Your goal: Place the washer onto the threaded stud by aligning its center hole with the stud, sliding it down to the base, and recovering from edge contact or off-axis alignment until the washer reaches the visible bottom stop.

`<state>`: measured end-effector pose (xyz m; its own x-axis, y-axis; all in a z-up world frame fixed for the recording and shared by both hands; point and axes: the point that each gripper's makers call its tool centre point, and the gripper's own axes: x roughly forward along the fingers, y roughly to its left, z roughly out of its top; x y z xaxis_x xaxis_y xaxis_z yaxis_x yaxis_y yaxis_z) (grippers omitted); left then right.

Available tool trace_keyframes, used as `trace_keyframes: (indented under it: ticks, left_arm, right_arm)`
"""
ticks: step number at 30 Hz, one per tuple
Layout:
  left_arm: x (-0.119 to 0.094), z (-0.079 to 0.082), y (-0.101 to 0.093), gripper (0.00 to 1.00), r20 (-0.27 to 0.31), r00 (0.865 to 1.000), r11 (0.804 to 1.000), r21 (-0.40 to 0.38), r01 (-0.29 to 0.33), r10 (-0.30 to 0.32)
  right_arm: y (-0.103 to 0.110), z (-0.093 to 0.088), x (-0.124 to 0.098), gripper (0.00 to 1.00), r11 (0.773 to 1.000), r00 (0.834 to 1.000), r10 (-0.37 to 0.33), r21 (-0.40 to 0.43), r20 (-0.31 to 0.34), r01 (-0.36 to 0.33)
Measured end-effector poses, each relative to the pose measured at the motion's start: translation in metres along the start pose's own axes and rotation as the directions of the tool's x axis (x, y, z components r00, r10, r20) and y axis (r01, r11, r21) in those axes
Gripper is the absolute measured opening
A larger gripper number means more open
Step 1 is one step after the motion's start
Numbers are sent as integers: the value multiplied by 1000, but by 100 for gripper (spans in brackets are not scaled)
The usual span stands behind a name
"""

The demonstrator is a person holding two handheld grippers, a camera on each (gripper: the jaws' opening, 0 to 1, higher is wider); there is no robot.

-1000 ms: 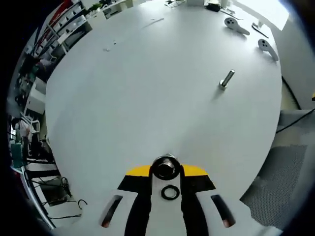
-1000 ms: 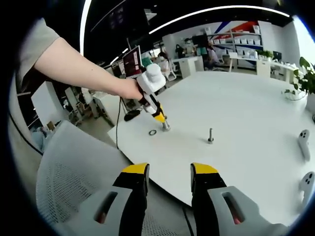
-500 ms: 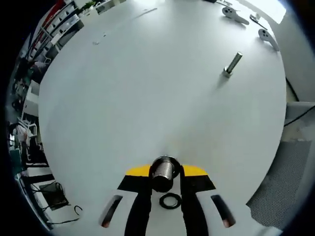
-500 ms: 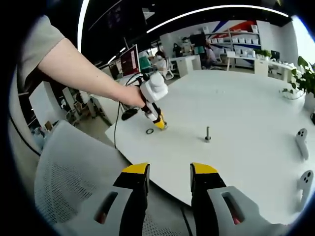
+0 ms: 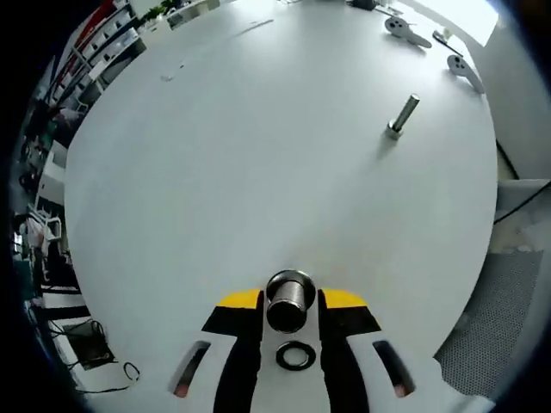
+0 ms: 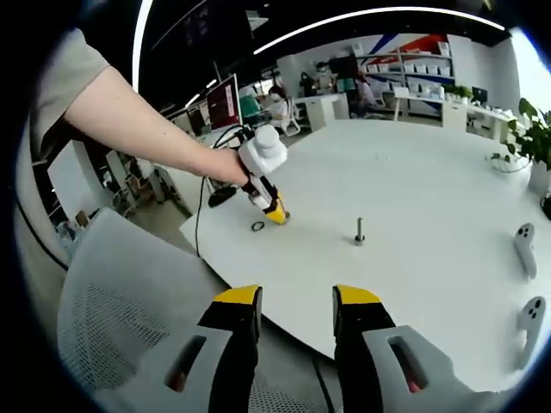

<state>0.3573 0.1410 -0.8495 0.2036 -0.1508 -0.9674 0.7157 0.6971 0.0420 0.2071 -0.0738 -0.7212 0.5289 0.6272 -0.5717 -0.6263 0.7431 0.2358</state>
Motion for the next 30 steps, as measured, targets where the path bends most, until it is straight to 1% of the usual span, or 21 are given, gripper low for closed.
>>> trace_keyframes:
  ticks: [1,5,8,12,16,18,21,25,28,30]
  left_arm:
    - [-1,-4,2,30,-2,1000,1000,-15,4,-4]
    - [-5,-19,6,28,-17,1000,999,-35,-5,5]
    - [-7,-34,7,29,-29,1000,998,-61,-12,11]
    - [-9,-48,4,30,-39,999,996,-92,-15,12]
    - [-4,-60,1,32,-48,999,993,-114,-11,6]
    - [-4,-63,-1,32,-50,999,994,-111,-17,11]
    - [-2,-65,-2,31,-50,999,992,-127,-20,13]
    - [0,-68,-1,28,-59,998,992,-120,-26,19]
    - [1,-66,0,26,-47,999,990,-138,-21,14]
    - [2,-66,-6,22,-47,999,987,-160,6,-13]
  right_arm:
    - [0,0,0,35,1000,1000,-1,-1,1,1]
    - [0,0,0,35,1000,1000,0,-3,2,0]
    - [0,1,-1,35,1000,1000,-1,-2,6,1]
    - [1,1,-1,35,1000,1000,1,-3,6,-1]
    - [1,1,0,35,1000,1000,5,-5,5,-5]
    - [2,1,0,35,1000,1000,6,-5,4,-6]
    - [1,0,0,35,1000,1000,5,-5,3,-5]
    - [1,0,0,35,1000,1000,4,-6,4,-4]
    - [1,0,0,35,1000,1000,3,-5,2,-3]
    - [1,0,0,35,1000,1000,2,-4,3,-2]
